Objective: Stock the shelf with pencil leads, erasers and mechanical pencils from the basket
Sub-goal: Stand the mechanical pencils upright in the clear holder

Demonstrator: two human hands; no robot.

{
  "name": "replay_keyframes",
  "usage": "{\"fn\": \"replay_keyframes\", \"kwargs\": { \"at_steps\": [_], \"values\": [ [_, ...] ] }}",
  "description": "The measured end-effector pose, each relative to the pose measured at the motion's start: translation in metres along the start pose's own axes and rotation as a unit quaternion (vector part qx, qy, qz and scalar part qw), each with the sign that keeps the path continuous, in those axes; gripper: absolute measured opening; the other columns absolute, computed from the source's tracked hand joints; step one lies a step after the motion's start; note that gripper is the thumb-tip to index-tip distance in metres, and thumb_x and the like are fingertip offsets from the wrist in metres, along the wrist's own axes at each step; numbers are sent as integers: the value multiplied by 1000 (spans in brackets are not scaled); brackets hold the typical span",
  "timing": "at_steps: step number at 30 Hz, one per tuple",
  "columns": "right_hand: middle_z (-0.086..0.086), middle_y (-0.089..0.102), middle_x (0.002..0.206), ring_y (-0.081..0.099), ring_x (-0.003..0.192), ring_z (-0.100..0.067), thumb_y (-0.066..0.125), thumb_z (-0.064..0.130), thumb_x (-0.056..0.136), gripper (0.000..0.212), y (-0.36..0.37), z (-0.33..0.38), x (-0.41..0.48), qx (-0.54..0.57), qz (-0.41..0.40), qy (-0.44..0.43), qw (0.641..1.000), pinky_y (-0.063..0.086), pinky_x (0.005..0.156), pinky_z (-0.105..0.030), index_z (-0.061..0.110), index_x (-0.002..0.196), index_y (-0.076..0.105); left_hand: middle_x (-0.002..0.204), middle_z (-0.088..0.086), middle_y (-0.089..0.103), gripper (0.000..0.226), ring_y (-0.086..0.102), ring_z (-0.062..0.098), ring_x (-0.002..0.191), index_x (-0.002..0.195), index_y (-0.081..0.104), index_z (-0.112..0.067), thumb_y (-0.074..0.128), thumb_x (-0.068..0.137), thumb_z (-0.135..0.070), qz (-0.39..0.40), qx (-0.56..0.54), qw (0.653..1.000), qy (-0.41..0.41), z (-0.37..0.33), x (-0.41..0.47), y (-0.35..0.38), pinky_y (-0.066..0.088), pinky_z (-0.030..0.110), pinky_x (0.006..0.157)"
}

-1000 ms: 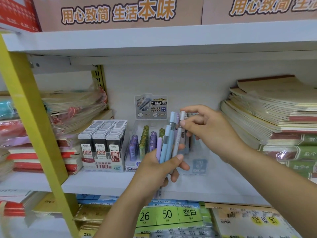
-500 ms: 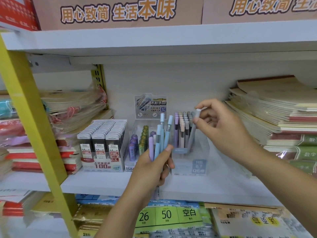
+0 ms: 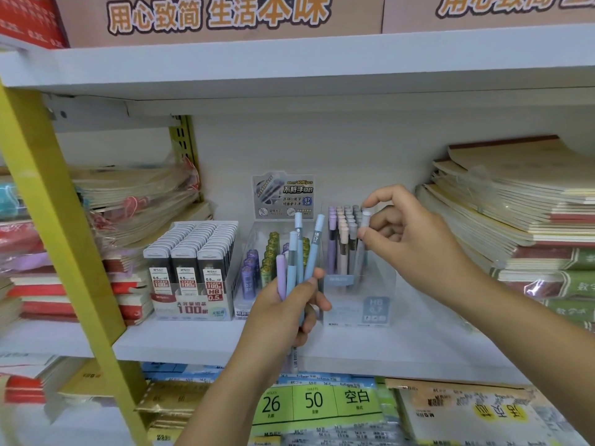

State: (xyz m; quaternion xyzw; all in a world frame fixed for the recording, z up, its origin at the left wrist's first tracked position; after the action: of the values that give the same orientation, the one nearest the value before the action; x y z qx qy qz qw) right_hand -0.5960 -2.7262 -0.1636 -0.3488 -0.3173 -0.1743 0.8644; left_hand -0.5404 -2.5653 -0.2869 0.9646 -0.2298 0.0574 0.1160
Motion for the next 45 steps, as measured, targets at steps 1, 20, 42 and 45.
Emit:
{"fn": "replay_keyframes", "kwargs": {
  "at_steps": [1,20,42,45],
  "values": [
    [11,66,78,60,67,-6,69,18,86,29,1,-1,1,-5,0,2,1000,47,62,-17,35,98,50,71,2,67,20,36,9,44,107,71,-24,52,101,-21,1,0,1000,1,0,0,0,26,19,39],
    [2,71,71,65,63,-7,67,17,88,16,16,4,-5,183,6,108,977,45,52,-15,21,103,67,86,4,74,17,42,9,50,107,74,-31,59,98,-29,74,25,997,23,-11,-8,21,28,18,41],
    [18,61,73,56,74,-1,66,25,87,7,-19,-24,23,-158,-31,2,987,41,60,-16,27,92,61,61,-1,59,21,31,6,41,111,71,-33,55,100,-24,13,15,1000,10,-5,5,10,26,18,39],
    [18,61,72,55,73,0,67,24,86,10,-19,-24,25,-154,-29,-1,988,39,59,-13,29,91,59,62,-1,59,21,32,6,41,111,70,-34,55,100,-24,12,16,1000,9,-5,5,9,26,19,39]
  ]
}}
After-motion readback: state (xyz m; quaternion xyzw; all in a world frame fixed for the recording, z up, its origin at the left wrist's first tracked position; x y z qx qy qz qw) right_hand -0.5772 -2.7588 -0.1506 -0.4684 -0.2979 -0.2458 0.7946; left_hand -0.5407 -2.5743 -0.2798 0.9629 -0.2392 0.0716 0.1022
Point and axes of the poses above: each hand's wrist, its own x-axis towards the middle knuckle, its own y-axis out of the palm, z = x × y, the point moved 9 cm from there along x, towards the middle knuckle
